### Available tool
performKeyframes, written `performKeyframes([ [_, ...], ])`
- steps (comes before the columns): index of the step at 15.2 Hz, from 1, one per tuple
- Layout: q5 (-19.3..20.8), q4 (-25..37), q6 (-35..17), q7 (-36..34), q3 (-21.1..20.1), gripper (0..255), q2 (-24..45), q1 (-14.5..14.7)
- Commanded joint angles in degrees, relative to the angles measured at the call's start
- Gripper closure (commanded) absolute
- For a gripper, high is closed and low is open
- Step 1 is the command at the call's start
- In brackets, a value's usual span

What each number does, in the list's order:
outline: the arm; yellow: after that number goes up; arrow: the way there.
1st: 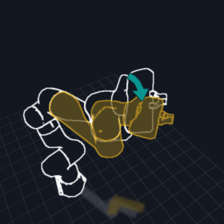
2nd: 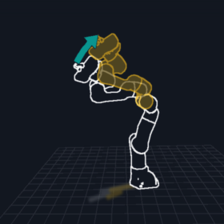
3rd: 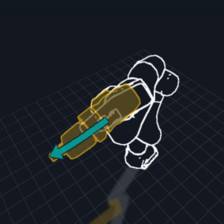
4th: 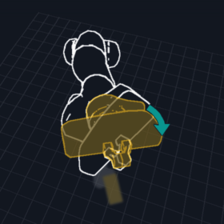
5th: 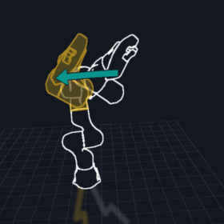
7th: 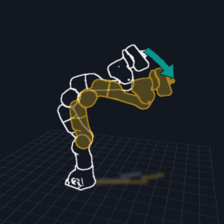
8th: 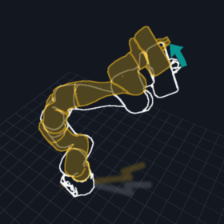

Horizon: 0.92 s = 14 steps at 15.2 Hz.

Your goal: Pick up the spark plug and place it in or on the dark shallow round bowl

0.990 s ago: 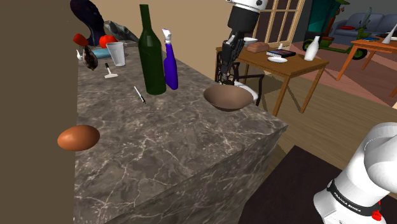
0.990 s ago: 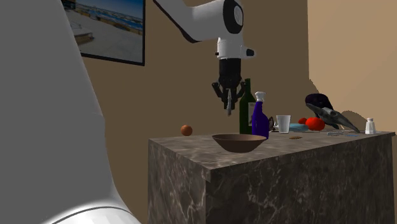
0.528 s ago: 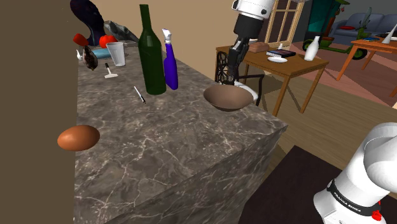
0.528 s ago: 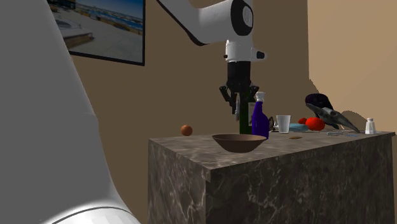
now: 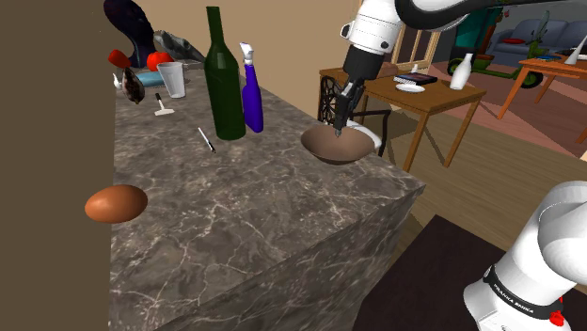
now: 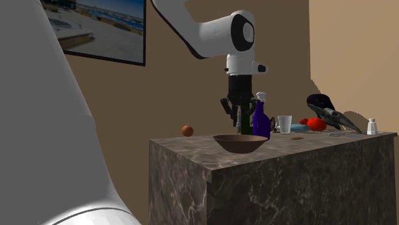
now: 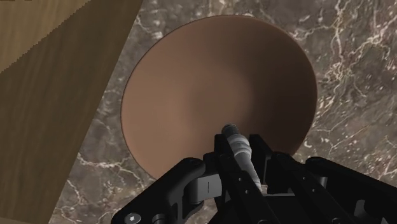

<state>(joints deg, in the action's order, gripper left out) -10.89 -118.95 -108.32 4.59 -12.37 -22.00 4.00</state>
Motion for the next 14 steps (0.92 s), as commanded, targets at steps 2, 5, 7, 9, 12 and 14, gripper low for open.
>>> performKeyframes([
  [2,-0.12,-1.53,-1.49,0.2,-0.06,255,-0.06,0.04],
  [5,-0.12,-1.52,-1.49,0.2,-0.06,255,-0.05,0.04],
  [7,-0.12,-1.52,-1.49,0.2,-0.06,255,-0.05,0.04],
  [9,-0.12,-1.52,-1.48,0.2,-0.06,0,-0.05,0.04],
  [12,-0.12,-1.52,-1.48,0.2,-0.06,0,-0.05,0.04],
  [14,-0.12,-1.52,-1.48,0.2,-0.06,0,-0.05,0.04],
])
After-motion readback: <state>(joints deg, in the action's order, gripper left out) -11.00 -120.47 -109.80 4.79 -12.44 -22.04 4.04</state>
